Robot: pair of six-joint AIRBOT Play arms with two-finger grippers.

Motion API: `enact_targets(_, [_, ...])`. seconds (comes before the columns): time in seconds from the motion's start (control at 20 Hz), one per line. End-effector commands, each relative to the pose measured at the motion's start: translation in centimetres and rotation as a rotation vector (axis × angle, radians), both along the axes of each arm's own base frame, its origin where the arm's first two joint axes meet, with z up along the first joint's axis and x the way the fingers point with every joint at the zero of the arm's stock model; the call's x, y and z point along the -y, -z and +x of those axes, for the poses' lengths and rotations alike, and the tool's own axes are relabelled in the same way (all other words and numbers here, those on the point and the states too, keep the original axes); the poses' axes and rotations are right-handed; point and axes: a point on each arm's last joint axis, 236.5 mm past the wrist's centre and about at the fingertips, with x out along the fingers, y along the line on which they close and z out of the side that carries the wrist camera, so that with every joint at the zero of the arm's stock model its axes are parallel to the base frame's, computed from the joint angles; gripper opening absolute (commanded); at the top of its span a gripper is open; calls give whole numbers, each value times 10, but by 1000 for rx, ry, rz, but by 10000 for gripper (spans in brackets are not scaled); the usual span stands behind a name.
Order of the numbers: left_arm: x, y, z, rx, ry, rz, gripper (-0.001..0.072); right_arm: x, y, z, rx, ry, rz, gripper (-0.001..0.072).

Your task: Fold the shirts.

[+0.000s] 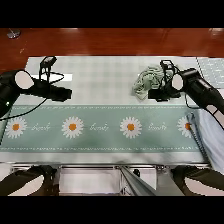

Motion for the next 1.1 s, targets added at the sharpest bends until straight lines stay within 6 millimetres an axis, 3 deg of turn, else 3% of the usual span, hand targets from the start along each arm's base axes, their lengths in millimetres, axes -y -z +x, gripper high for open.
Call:
enact_targets(0.0, [0,0,0,-1,0,0,29,0,0,0,0,0,0,20])
enact_targets(0.9, [0,0,0,-1,-1,0,29,-2,-1,4,19,-1,9,22])
enact_targets(0.95, [0,0,0,-1,0,1,29,-1,-3,11,47,-7,3,66])
enact_targets(1.0, [0,0,1,2,-1,0,29,0,-7,21,96,-15,-4,380])
enact_targets(1.05, [-1,-1,4,17,-5,-1,34,1,-14,35,154,-28,-10,628])
